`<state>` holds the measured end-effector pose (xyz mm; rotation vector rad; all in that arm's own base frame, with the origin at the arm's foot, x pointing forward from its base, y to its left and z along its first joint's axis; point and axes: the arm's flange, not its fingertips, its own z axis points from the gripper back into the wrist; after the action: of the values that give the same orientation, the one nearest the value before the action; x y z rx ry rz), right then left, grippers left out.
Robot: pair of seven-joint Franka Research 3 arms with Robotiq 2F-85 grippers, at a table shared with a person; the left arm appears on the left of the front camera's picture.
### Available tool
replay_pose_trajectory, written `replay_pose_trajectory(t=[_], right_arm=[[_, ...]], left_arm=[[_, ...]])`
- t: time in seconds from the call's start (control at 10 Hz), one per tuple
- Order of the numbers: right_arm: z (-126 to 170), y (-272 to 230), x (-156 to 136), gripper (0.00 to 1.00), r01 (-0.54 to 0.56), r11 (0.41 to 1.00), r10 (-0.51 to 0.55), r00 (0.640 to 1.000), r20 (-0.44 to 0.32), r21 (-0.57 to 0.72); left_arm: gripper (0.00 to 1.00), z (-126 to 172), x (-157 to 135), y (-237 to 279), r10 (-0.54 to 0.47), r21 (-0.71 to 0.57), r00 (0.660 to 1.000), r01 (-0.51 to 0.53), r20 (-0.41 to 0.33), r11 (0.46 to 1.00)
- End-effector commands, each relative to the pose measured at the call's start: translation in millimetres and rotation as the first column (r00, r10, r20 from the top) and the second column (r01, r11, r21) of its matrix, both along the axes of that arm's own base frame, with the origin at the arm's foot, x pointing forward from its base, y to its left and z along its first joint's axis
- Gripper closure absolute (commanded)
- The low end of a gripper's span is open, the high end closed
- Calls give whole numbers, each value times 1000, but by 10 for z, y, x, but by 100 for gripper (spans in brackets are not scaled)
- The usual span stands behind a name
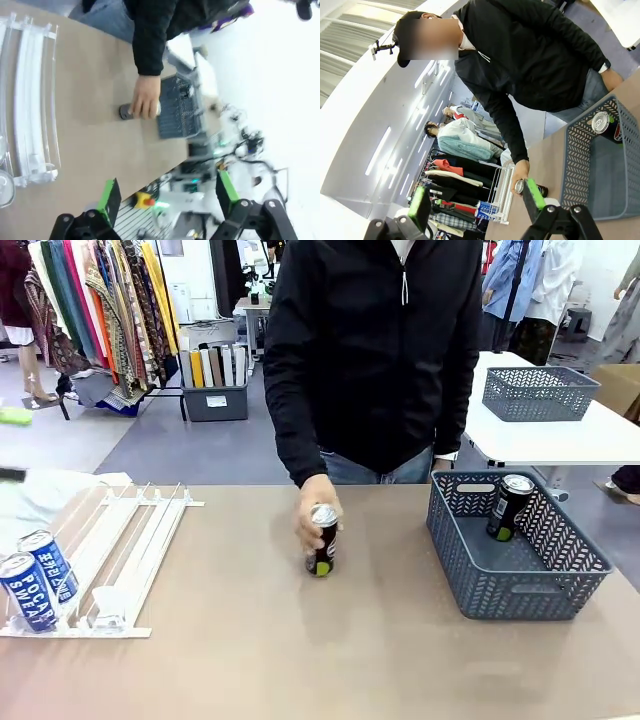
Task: Retrieve and store the cans from the dispenser.
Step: Pick up the last remaining can from one row of the Automatic Can Dispenser and place it in the middle of the table.
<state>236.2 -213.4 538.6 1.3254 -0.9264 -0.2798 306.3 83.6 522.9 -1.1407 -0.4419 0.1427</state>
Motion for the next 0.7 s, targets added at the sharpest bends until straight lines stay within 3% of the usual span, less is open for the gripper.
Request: replay_pose_trajectory(t=[0.0, 0.1, 0.2, 0.6], right_arm=[[39, 0, 17, 0, 8, 1000, -8, 1000, 28, 21], [39, 0, 17, 0, 8, 1000, -8, 1000, 28, 21], [39, 0, 17, 0, 8, 1000, -8, 1000, 28, 21], [39, 0, 17, 0, 8, 1000, -8, 1000, 28, 21]], left_arm=[[0, -540, -19, 38, -1, -156, 999, 8, 45, 988], [0, -696, 71, -3, -73, -114, 997, 68, -39, 991], [0, -192, -58, 244, 40, -94, 999, -38, 13, 995], [0, -192, -58, 244, 40, -94, 999, -38, 13, 995]])
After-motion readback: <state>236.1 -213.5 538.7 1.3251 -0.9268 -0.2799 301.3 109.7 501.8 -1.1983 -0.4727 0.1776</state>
